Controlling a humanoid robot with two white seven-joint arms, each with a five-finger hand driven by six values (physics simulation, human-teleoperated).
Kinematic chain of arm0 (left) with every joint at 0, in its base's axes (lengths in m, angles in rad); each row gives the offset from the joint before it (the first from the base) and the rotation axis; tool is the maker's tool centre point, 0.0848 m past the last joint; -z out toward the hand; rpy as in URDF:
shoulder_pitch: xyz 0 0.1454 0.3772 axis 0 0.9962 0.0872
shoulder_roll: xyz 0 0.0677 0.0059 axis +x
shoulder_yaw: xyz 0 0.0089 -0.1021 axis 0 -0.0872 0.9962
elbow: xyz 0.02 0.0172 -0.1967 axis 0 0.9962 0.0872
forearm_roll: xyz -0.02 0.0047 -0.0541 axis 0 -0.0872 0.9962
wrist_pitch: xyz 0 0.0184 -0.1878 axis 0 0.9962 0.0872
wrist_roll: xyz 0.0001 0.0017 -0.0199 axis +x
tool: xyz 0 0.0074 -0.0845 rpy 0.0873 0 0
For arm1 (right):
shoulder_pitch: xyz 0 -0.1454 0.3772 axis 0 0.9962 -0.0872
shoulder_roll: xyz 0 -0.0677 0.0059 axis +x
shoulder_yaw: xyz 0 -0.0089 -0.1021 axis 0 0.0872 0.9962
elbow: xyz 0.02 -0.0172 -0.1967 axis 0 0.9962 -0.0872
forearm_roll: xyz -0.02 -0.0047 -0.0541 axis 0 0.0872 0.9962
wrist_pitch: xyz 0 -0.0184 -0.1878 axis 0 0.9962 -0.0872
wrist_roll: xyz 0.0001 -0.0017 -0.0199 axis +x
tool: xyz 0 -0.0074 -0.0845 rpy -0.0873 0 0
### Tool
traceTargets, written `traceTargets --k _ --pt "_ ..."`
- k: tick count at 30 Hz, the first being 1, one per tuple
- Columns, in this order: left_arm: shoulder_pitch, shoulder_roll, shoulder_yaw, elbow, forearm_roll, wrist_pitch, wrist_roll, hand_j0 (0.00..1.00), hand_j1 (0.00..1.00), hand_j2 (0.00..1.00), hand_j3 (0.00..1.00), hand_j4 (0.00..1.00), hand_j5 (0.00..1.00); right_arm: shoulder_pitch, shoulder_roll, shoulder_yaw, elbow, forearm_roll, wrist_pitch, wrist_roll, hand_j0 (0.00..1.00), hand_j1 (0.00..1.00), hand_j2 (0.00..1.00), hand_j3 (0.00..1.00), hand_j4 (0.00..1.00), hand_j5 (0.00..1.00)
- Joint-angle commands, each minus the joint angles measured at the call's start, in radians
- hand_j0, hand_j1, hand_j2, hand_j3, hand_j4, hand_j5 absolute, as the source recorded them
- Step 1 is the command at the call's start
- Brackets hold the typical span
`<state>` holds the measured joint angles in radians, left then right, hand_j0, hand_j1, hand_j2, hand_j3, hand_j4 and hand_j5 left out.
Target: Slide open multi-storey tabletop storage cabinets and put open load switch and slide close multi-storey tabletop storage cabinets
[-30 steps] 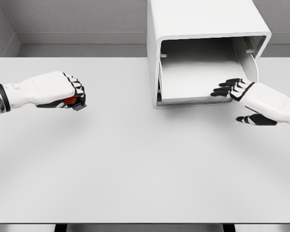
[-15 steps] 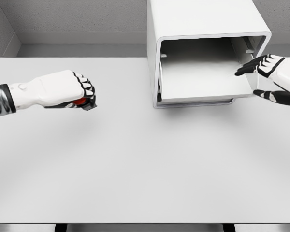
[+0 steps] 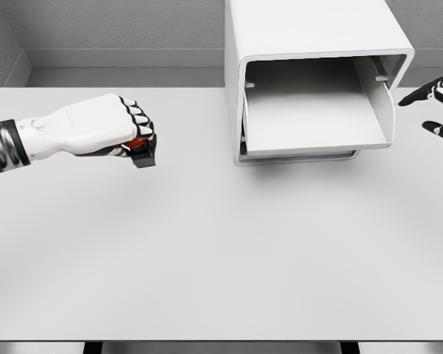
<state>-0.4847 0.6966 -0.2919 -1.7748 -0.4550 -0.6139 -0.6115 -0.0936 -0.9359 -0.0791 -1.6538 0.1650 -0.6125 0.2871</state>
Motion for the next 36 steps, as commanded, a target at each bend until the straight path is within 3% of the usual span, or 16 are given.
traceTargets --k 1,17,24,36 --pt "0.000 -0.002 0.002 -0.005 0.006 0.003 0.001 0.43 0.43 0.43 0.43 0.43 0.43 0.000 -0.001 -0.004 0.020 -0.007 0.002 0.000 0.64 0.64 0.64 0.64 0.64 0.64" --pt "-0.005 -0.071 0.008 -0.025 0.007 0.003 0.001 0.41 0.41 0.41 0.41 0.41 0.41 0.055 -0.001 -0.004 0.106 0.004 0.002 0.001 0.67 0.67 0.67 0.67 0.67 0.67" --pt "-0.014 -0.112 0.008 -0.025 0.016 0.003 0.001 0.40 0.40 0.40 0.40 0.40 0.40 0.141 0.000 -0.004 0.115 0.008 0.002 0.001 0.68 0.68 0.68 0.68 0.68 0.68" --pt "-0.032 -0.189 0.002 -0.026 0.025 0.003 0.001 0.40 0.40 0.40 0.40 0.40 0.40 0.202 0.026 -0.002 0.149 0.047 0.002 0.000 0.69 0.69 0.69 0.69 0.69 0.69"
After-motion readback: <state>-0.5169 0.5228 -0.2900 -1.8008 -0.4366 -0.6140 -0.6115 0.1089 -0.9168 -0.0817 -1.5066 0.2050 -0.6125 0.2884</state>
